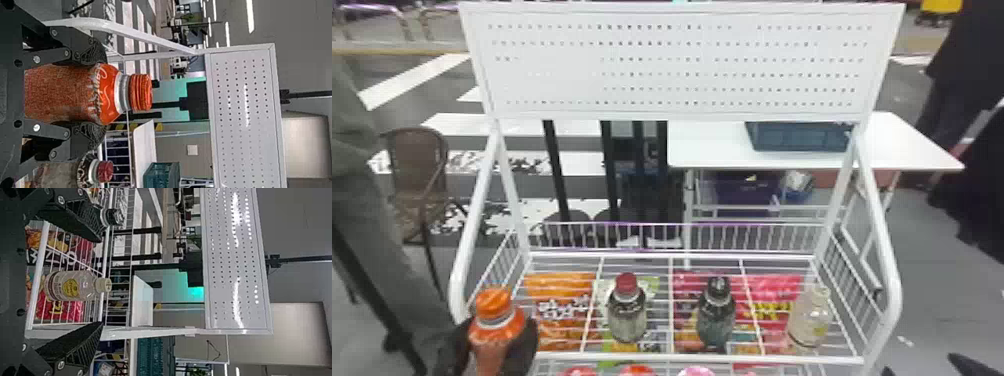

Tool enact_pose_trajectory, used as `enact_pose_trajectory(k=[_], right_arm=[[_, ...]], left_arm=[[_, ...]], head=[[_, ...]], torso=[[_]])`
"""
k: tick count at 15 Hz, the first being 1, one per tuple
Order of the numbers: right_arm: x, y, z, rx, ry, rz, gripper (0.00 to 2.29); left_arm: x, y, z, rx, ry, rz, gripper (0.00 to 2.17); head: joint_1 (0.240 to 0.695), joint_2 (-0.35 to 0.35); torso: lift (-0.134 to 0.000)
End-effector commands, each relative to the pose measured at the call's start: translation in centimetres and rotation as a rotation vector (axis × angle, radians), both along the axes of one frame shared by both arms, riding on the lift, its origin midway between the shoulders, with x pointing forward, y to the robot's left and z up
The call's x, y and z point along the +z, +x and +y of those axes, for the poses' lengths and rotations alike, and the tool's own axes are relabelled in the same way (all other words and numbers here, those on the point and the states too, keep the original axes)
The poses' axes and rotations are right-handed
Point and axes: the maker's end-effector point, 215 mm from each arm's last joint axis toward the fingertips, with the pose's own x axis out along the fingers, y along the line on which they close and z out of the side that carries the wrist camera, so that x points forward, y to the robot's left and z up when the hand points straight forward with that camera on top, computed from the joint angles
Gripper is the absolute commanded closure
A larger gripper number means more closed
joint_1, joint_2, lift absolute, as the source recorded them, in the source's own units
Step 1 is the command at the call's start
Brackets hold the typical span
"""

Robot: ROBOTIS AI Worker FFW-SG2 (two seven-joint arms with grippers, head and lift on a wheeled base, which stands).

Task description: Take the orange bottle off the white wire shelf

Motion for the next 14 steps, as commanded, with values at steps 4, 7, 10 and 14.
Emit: enact_pose_trajectory(k=[4, 7, 10, 14], right_arm=[[-0.4, 0.1, 0.2, 0.0, 0.003, 0.009, 0.15], [-0.3, 0.1, 0.2, -0.003, 0.009, 0.008, 0.15], [-0.2, 0.0, 0.2, -0.005, 0.01, 0.008, 0.15], [-0.2, 0.0, 0.3, -0.003, 0.013, 0.006, 0.15]], left_arm=[[1.2, -1.8, -1.4, -0.027, -0.019, -0.001, 0.86], [1.2, -1.7, -1.8, -0.034, -0.02, -0.003, 0.86], [1.3, -1.7, -1.7, -0.031, -0.018, -0.007, 0.86], [1.3, -1.7, -1.7, -0.03, -0.017, -0.007, 0.86]], head=[[0.499, 0.0], [0.499, 0.0], [0.499, 0.0], [0.499, 0.0]], torso=[[0.0], [0.0], [0.0], [0.0]])
